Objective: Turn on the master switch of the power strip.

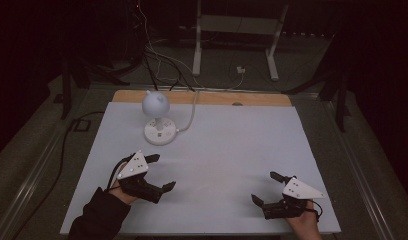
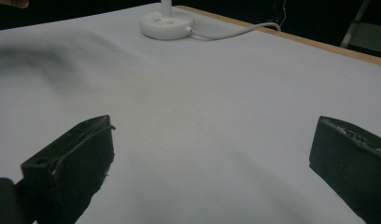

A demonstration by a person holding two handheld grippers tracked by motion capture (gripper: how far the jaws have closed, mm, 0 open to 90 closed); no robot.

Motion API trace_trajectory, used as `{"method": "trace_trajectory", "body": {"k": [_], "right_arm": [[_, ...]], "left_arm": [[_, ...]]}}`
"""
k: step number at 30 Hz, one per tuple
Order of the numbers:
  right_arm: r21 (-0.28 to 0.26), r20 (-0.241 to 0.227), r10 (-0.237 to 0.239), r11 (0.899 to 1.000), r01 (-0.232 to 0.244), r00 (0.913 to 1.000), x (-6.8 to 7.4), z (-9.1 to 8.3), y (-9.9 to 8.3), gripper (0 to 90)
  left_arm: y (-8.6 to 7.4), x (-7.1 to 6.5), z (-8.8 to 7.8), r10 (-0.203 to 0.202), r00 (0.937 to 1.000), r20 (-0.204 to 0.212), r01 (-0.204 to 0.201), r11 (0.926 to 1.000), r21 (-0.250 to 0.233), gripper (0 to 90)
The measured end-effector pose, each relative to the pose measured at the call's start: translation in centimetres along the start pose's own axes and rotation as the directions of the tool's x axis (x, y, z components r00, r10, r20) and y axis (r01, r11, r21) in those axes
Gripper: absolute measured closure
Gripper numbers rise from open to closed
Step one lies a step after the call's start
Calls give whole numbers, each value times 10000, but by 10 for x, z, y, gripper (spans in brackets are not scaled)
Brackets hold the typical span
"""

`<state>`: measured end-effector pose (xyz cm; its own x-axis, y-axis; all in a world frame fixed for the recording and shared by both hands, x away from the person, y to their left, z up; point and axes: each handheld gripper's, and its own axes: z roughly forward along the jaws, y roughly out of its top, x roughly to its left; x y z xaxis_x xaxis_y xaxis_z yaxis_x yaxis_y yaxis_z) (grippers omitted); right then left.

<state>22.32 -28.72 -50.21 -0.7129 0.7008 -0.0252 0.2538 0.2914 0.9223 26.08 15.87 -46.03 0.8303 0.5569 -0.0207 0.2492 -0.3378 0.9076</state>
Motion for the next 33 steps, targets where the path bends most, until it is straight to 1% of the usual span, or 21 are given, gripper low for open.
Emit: {"method": "trace_trajectory", "body": {"k": [2, 4, 7, 10, 15, 22, 24, 27, 28, 30, 31, 33], "right_arm": [[-13, 0, -12, 10000, 12, 10000, 0, 0, 0, 0], [-7, -8, 16, 10000, -16, 10000, 0, 0, 0, 0], [-11, 2, -13, 10000, 13, 10000, 0, 0, 0, 0], [3, -12, -16, 10000, 16, 10000, 0, 0, 0, 0], [2, -4, -10, 10000, 10, 10000, 0, 0, 0, 0], [-9, -35, 15, 10000, -15, 10000, 0, 0, -1, 0], [-20, -38, 10, 10000, -10, 10000, 0, 0, -1, 0], [-16, -65, 20, 10000, -20, 10000, 0, 0, -1, 0], [-13, -59, -13, 10000, 13, 10000, 0, 0, -1, 0], [-37, -66, 3, 10000, -3, 10000, 0, 0, -1, 0], [-37, -66, 3, 10000, -3, 10000, 0, 0, -1, 0], [-22, -69, 38, 10000, -38, 10000, -1, 0, -1, 0]], "left_arm": [[3, 1, 2, -46, 10000, -56, 46, 10000, 10, 2], [5, 3, 5, -180, 9997, -142, 180, 9998, -41, 2], [7, 5, 9, -184, 9993, -316, 184, 9998, 9, 2], [11, 7, 13, -268, 9986, -466, 265, 9996, -74, 2], [15, 10, 17, -357, 9978, -561, 351, 9993, -108, 2], [23, 12, 23, -333, 9973, -649, 325, 9994, -146, 2], [26, 14, 26, -464, 9974, -547, 456, 9988, -153, 2], [28, 16, 29, -514, 9964, -669, 503, 9986, -173, 2], [29, 17, 30, -610, 9960, -658, 599, 9980, -185, 2], [29, 19, 33, -599, 9951, -790, 585, 9981, -201, 2], [30, 20, 34, -593, 9939, -928, 577, 9981, -208, 2], [31, 22, 37, -590, 9932, -1005, 570, 9981, -223, 2]]}}
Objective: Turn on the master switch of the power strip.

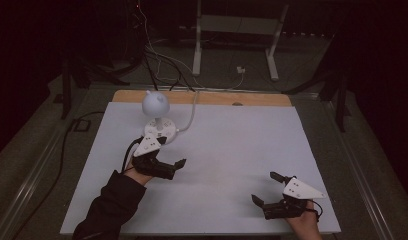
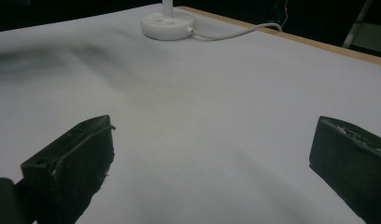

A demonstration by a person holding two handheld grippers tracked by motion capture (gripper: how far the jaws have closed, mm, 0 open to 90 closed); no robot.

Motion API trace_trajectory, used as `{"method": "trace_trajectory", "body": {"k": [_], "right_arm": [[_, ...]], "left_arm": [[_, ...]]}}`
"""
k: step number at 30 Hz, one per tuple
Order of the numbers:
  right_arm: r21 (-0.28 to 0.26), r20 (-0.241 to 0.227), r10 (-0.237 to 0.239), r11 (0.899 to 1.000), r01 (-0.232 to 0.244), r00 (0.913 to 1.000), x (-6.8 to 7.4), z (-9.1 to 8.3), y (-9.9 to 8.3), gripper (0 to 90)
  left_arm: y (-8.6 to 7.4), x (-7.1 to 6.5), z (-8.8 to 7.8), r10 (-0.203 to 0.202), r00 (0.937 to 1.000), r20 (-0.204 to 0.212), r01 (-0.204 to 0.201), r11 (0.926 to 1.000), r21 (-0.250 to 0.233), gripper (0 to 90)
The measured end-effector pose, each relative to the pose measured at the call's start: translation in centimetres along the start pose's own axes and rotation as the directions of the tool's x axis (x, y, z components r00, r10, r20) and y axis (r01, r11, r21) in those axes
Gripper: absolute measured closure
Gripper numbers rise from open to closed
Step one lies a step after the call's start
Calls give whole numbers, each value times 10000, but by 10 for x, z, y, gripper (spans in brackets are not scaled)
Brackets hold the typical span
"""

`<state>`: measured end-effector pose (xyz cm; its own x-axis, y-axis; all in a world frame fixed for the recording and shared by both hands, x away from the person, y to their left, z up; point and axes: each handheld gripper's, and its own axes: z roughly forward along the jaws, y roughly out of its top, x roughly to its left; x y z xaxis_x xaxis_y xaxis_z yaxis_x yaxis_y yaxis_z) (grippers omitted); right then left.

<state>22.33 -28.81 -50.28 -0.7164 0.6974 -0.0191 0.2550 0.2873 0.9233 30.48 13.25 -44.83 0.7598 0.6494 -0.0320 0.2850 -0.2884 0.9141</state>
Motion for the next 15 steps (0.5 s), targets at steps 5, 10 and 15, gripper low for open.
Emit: {"method": "trace_trajectory", "body": {"k": [5, 10, 15], "right_arm": [[-7, -55, 18, 10000, -18, 10000, 0, 0, 0, 0], [-42, -47, 55, 10000, -55, 10000, -1, 0, 0, 0], [-50, -62, 54, 10000, -55, 10000, -1, 0, 0, 0]], "left_arm": [[3, 1, 9, 54, 9989, -464, -63, 9998, -191, 2], [3, 7, 13, -141, 9930, -1169, 113, 9996, -253, 2], [3, 13, 19, -434, 9838, -1740, 405, 9990, -202, 2]]}}
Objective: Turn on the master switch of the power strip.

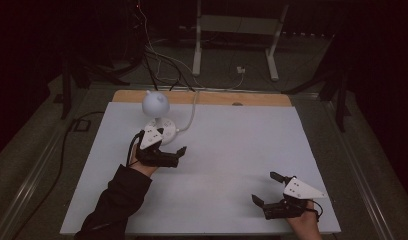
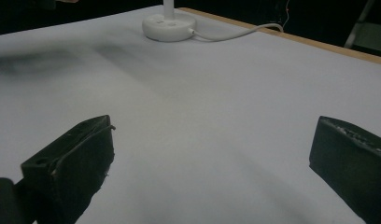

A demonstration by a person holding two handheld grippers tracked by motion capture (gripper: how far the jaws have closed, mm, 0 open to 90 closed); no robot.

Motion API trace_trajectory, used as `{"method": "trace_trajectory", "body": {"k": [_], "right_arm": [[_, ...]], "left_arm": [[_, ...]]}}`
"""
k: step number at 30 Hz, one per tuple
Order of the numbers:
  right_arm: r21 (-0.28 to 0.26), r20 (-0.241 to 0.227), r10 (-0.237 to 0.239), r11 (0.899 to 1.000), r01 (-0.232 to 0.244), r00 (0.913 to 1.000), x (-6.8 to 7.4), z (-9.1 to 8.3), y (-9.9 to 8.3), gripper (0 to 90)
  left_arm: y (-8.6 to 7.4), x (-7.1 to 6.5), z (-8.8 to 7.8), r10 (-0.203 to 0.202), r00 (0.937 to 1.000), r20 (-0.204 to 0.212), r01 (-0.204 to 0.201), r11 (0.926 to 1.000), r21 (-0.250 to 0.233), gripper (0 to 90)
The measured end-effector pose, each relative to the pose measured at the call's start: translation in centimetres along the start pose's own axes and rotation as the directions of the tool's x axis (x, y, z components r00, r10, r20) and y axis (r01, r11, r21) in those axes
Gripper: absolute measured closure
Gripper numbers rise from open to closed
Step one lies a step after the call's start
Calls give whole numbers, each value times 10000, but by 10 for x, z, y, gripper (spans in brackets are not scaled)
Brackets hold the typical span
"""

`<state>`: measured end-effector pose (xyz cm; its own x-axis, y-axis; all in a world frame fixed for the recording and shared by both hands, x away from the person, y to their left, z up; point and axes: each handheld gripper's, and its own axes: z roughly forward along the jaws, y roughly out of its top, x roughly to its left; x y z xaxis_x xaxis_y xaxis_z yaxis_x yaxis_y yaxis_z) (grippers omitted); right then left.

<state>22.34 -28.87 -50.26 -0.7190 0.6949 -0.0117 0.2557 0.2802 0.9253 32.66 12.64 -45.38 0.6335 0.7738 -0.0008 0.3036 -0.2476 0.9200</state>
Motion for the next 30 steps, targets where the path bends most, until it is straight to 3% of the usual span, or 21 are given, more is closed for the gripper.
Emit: {"method": "trace_trajectory", "body": {"k": [6, 8, 14, 15, 20, 23, 30], "right_arm": [[-14, 19, 34, 10000, -34, 10000, 0, 0, 0, 0], [-8, 7, 22, 10000, -22, 10000, 0, 0, 0, 0], [20, 5, 19, 10000, -19, 10000, -1, 0, -1, 0], [2, 1, 35, 10000, -35, 10000, -1, 0, -1, 0], [-15, -10, 57, 10000, -57, 10000, -1, -1, -1, 0], [-31, -18, 63, 10000, -63, 10000, -1, -1, 0, 0], [3, -41, 78, 10000, -78, 10000, -1, -1, -1, 0]], "left_arm": [[-2, 1, 10, -83, 9986, -524, 100, 9995, 312, 28], [-2, 1, 16, -382, 9972, -646, 416, 9978, 519, 22], [-3, 1, 25, -453, 9923, -1154, 493, 9983, 323, 5], [-3, 1, 30, -354, 9895, -1401, 413, 9984, 392, 5], [-5, 5, 37, -492, 9890, -1394, 574, 9968, 560, 5], [-7, 13, 43, -787, 9843, -1580, 903, 9936, 675, 7], [-11, 21, 53, -939, 9776, -1886, 1111, 9904, 826, 39]]}}
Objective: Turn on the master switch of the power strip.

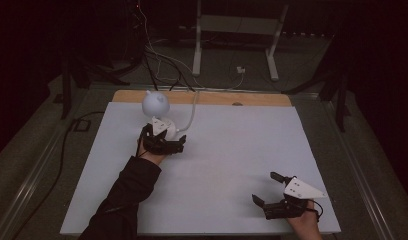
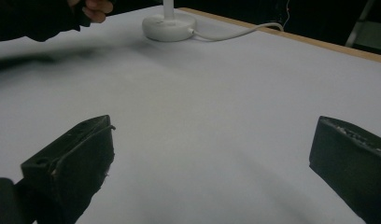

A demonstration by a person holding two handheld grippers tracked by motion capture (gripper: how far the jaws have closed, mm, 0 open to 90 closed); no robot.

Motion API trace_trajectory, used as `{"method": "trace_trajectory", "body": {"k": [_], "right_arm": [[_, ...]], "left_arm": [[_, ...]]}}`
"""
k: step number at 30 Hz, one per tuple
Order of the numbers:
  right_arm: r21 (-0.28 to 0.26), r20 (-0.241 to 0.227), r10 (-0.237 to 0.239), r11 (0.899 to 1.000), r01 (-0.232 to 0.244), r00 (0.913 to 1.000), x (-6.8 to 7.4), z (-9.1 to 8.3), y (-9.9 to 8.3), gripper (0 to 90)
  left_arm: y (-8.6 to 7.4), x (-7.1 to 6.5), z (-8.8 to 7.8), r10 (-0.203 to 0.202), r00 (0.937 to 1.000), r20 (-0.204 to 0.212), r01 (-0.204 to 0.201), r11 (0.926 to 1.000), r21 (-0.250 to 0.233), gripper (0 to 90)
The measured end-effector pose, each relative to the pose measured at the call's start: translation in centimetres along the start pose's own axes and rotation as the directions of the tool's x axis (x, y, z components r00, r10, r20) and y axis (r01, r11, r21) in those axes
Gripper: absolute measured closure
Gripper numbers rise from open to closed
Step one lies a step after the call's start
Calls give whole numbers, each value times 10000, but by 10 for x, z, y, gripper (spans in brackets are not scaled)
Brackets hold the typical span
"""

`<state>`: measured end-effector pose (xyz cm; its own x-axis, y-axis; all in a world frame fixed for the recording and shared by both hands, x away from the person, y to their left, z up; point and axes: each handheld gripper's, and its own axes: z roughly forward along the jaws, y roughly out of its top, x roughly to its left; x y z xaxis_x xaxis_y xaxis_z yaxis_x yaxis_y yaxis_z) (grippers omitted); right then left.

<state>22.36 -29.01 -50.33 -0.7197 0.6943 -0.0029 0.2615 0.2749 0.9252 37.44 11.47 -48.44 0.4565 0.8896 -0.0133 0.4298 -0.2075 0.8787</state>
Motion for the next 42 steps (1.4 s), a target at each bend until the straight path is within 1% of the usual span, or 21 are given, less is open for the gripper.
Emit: {"method": "trace_trajectory", "body": {"k": [3, 4, 5, 6, 7, 8, 9, 10, 13, 15, 16, 17, 21, 25, 28, 29, 30, 32, 34, 36, 42], "right_arm": [[-2, 14, -48, 10000, 48, 10000, 0, 0, 0, 0], [-13, -1, -50, 10000, 50, 10000, 0, 0, 0, 0], [1, 6, -48, 10000, 48, 10000, 0, 0, 0, 0], [1, 6, -48, 10000, 48, 10000, 0, 0, 0, 0], [20, -8, -43, 10000, 43, 10000, 0, 0, 0, 0], [16, 1, -43, 10000, 43, 10000, 0, 0, 0, 0], [16, 1, -43, 10000, 43, 10000, 0, 0, 0, 0], [1, -8, -33, 10000, 33, 10000, 0, 0, 0, 0], [-15, 0, -67, 10000, 67, 10000, 0, 0, 0, 0], [-27, 7, -67, 10000, 67, 10000, 0, 0, 0, 0], [-27, 7, -67, 10000, 67, 10000, 0, 0, 0, 0], [-9, -15, -23, 10000, 23, 10000, 0, 0, 0, 0], [-22, -9, -36, 10000, 36, 10000, 0, 0, 0, 1], [11, -18, -37, 10000, 37, 10000, 0, 0, 0, 0], [11, -43, -5, 10000, 6, 10000, 0, 0, 0, 1], [14, -40, 2, 10000, -2, 10000, 0, 0, 0, 0], [3, -40, -1, 10000, 1, 10000, 0, 0, 0, 1], [4, -42, 11, 10000, -11, 10000, 0, 0, 0, 1], [14, -54, 10, 10000, -10, 10000, 0, 0, 0, 0], [22, -63, 5, 10000, -5, 10000, 0, 0, 0, 1], [17, -108, 62, 10000, -62, 9999, 0, 1, -1, 1]], "left_arm": [[-1, 1, 3, 41, 10000, -57, -40, 9999, 93, 50], [-1, 1, 3, 114, 9998, -188, -112, 9999, 113, 71], [-1, 1, 4, 135, 9997, -205, -132, 9998, 127, 80], [-1, 1, 5, 152, 9997, -212, -150, 9998, 121, 108], [-1, 0, 5, 255, 9990, -370, -252, 9997, 74, 146], [-1, 0, 6, 274, 9987, -420, -273, 9996, 43, 164], [-2, 2, 7, 245, 9991, -336, -242, 9997, 90, 164], [-2, 3, 8, 249, 9982, -539, -246, 9997, 66, 214], [-2, 5, 9, 127, 9988, -481, -124, 9999, 70, 285], [-3, 5, 10, 136, 9983, -567, -133, 9999, 53, 345], [-3, 6, 10, 116, 9984, -548, -114, 9999, 44, 345], [-3, 6, 11, 116, 9983, -565, -113, 9999, 49, 395], [-4, 6, 13, 199, 9979, -617, -192, 9997, 125, 489], [-4, 6, 15, 213, 9967, -789, -194, 9995, 243, 584], [-4, 7, 16, 194, 9964, -823, -170, 9994, 305, 653], [-4, 7, 17, 182, 9962, -856, -154, 9993, 333, 653], [-4, 8, 18, 174, 9959, -889, -142, 9992, 366, 687], [-4, 8, 19, 199, 9953, -945, -162, 9991, 391, 718], [-4, 8, 20, 252, 9950, -971, -207, 9987, 469, 731], [-4, 8, 22, 408, 9937, -1041, -351, 9978, 555, 764], [-4, 11, 25, 286, 9933, -1122, -226, 9983, 539, 863]]}}
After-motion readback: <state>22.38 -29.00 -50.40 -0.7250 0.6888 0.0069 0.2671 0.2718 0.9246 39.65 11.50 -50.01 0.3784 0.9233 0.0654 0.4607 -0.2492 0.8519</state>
